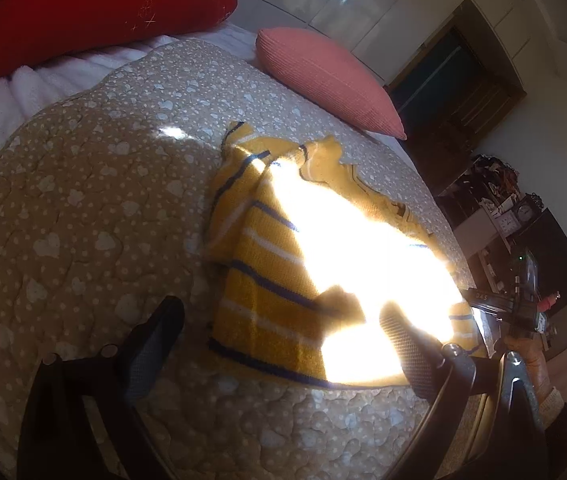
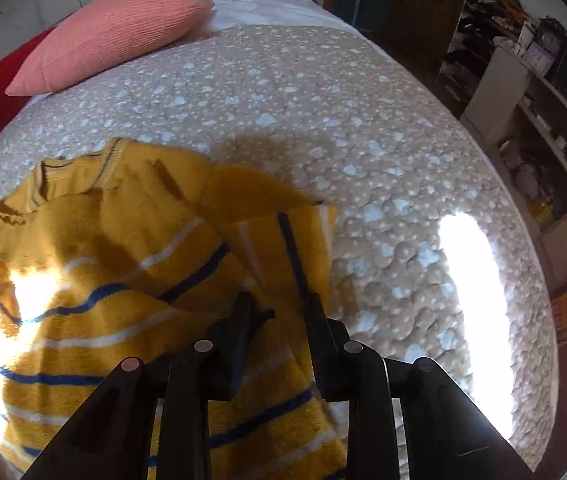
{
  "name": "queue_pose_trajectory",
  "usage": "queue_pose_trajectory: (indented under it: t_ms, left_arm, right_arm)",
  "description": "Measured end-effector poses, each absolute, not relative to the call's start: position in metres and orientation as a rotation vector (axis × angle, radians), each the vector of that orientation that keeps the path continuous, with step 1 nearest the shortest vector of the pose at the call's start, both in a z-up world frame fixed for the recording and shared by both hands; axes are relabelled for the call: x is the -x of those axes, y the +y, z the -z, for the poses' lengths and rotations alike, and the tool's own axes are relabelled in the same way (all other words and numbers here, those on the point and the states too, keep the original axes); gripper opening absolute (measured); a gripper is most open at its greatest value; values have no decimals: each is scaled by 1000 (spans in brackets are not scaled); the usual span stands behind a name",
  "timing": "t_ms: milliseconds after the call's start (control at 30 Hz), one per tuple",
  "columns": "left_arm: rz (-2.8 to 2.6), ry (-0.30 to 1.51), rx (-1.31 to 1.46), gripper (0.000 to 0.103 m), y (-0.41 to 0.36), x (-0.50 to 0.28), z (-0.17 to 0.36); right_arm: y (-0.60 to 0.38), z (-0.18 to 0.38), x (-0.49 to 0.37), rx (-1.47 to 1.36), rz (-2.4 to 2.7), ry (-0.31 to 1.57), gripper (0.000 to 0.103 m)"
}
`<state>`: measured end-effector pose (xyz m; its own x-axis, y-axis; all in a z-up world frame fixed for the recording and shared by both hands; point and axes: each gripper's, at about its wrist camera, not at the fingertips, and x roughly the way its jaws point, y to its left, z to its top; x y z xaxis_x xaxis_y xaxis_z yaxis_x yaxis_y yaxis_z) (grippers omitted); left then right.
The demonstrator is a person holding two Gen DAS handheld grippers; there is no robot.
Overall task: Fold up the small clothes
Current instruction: 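Grasp the sweater with the right gripper and fold it onto the stack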
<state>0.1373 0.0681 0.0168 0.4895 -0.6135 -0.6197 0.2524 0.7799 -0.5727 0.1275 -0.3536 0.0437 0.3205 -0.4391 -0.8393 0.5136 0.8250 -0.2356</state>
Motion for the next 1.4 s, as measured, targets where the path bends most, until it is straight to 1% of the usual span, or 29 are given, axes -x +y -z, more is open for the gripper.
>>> queue_pose_trajectory:
  t_ms: [33,100,200,233,400,433,467,500,533,567,733,800,833,900,1033,1100,1167,1200,1233,1267,1333,1367,1400]
  left_arm:
    - [552,918,449,97,71,-139,-19]
    - [547,909,480,97,82,-141,-23]
    - [486,895,526,97,107,-147,-26]
    - [457,903,534,97,114,-149,-24]
    - [423,970,582,97,134,-155,-6]
    - [425,965,571,97,133,-153,-6]
    - [425,961,550,91,132,-151,-8]
    - [422,961,530,84,131,-150,-9]
    - [421,967,515,68,131,-150,-10]
    - [427,974,516,59,133,-151,-10]
    - [378,963,630,58,175,-155,-7]
    - [342,945,673,59,195,-156,-7]
    - [321,935,691,62,205,-156,-7]
    - [286,919,726,65,222,-155,-6]
    - [267,915,783,65,243,-156,0]
    - [269,922,789,65,243,-156,1]
    - [263,920,763,65,241,-154,-1]
    - [258,918,747,66,239,-153,-2]
    - [253,917,734,66,236,-155,-3]
    - [252,917,726,67,233,-155,-4]
    - [254,917,722,67,229,-154,-6]
    - [258,918,723,67,226,-156,-6]
    - [264,919,722,67,224,-156,-6]
  right_arm:
    - [-350,-50,-125,-25,697,1055,54]
    - [-337,-67,-112,38,744,985,54]
    - [-312,-93,-88,-16,640,893,57]
    - [-301,-98,-84,-33,604,887,59]
    - [-225,-109,-85,-53,378,871,61]
    - [-207,-110,-90,-42,328,872,66]
    - [-186,-107,-96,-28,277,879,71]
    - [-165,-104,-105,-16,221,892,72]
    - [-144,-101,-113,-6,169,905,72]
    - [-125,-96,-122,2,120,920,72]
    - [-41,-64,-166,33,-63,1012,73]
    - [-16,-49,-183,45,-103,1056,72]
    - [-6,-42,-191,52,-112,1071,72]
    - [12,-31,-204,103,-90,1097,77]
    - [36,-9,-222,311,31,1101,87]
    - [41,7,-227,437,96,1115,87]
    - [41,15,-228,466,99,1108,88]
    - [39,13,-228,442,96,1105,86]
    - [35,11,-227,407,97,1105,69]
    - [30,7,-226,390,110,1099,51]
    - [17,-3,-221,347,100,1087,34]
    - [9,-9,-219,315,89,1080,31]
    - [3,-18,-217,285,85,1068,30]
